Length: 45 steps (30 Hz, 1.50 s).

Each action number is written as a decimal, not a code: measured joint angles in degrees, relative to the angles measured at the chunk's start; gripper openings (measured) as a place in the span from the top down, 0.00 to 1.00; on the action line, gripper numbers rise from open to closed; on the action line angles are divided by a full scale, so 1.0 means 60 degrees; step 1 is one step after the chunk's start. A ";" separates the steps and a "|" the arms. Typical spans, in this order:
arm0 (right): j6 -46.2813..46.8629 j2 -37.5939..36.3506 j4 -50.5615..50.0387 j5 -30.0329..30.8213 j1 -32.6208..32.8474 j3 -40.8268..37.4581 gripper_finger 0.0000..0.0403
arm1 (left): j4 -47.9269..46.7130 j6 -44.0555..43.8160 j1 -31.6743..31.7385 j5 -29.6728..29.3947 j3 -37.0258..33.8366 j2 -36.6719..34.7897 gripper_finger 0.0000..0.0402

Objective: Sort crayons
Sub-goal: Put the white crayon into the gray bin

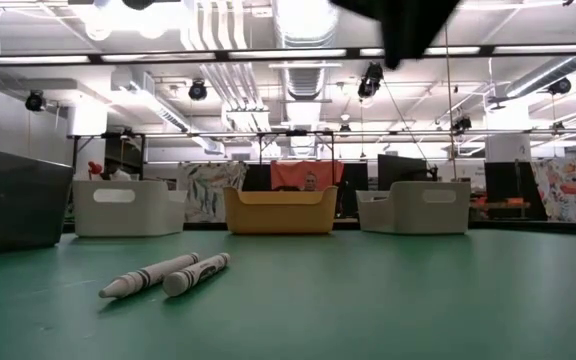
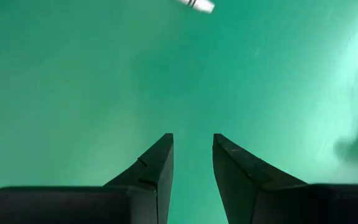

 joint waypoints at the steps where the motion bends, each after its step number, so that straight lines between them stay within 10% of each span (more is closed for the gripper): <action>1: 0.0234 -0.0178 -0.0084 0.0002 0.0150 -0.0178 0.75 | 0.0000 -0.0288 0.0000 0.0000 0.0000 0.0141 0.84; 23: 0.5281 -0.3553 0.2304 0.0179 0.3263 -0.5489 0.79 | 0.0061 -0.5681 -0.0917 0.1305 0.1152 0.4265 0.84; 34: 0.6401 -0.3676 0.3756 0.0555 0.3797 -0.6654 0.83 | -0.7797 -0.8422 -0.1518 0.1282 0.5957 0.7429 0.84; 45: 0.6510 -0.3671 0.4481 0.1617 0.4640 -0.6772 0.83 | -1.0350 -0.8989 -0.1829 0.1066 0.9157 1.0241 0.84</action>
